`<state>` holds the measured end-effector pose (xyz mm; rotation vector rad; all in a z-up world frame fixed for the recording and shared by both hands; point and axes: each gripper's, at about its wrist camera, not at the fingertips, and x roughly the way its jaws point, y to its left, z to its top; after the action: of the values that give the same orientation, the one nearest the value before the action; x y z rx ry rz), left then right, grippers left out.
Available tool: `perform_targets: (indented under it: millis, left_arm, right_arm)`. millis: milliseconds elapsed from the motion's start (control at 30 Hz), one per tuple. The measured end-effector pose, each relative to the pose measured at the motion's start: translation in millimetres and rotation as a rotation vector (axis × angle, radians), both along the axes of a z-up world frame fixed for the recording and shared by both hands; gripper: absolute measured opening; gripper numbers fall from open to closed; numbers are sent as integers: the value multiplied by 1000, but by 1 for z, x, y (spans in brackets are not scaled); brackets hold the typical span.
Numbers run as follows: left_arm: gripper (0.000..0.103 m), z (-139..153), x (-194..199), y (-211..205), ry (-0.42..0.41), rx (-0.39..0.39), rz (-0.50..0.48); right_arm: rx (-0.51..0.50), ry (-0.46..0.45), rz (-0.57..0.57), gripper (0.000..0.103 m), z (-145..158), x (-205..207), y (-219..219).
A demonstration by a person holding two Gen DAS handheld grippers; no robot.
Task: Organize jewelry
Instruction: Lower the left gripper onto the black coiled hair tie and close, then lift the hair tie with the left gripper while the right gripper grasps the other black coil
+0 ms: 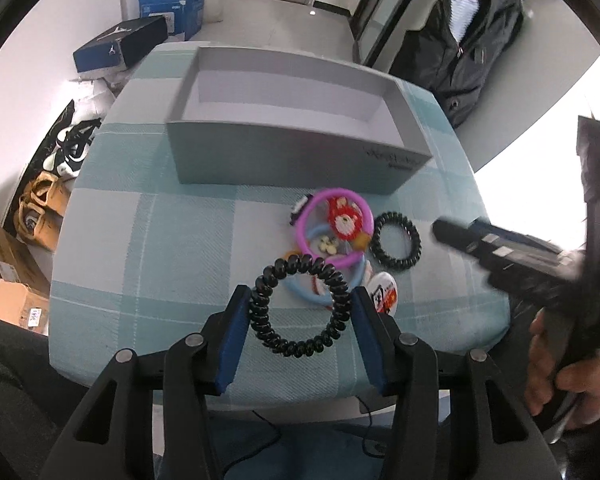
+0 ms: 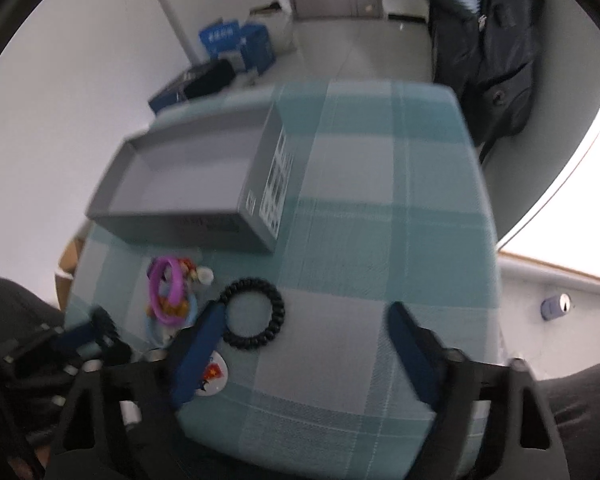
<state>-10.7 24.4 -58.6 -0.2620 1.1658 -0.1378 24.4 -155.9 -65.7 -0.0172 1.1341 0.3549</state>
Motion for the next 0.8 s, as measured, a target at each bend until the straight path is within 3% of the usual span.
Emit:
perform_targets:
  millis: [133,333,467,500,533,633,700,800]
  left_arm:
    - [45,-1,4,15,5,-36,44]
    - [45,-1,7,29,14,-66,104]
    - [45,0,8,33,7,-57,125]
    - [45,1,8,31,2,-53,123]
    - [45,2,8,32,-1,-48,122]
    - [45,4,7,34,-16,-36,121]
    - [45,4,7,36,-16,-40,123]
    - [45,5,6,36,-23,-33,127]
  right_arm:
    - [-45,50,46,62,-13,0,16]
    - [-133,28,75,54,-22,-7,33]
    - [-232,-19,100,41,-25,-15,49]
    - [-240,-34,121,29,-25,-18,54]
    - [-246,-44,143,25,-25,-21,60]
    - [-298,-83,183,19,-23,-31,68]
    - [-287,-84,198,8,-23,-36,71]
    - [-264,-71,194,8,-19,-37,69]
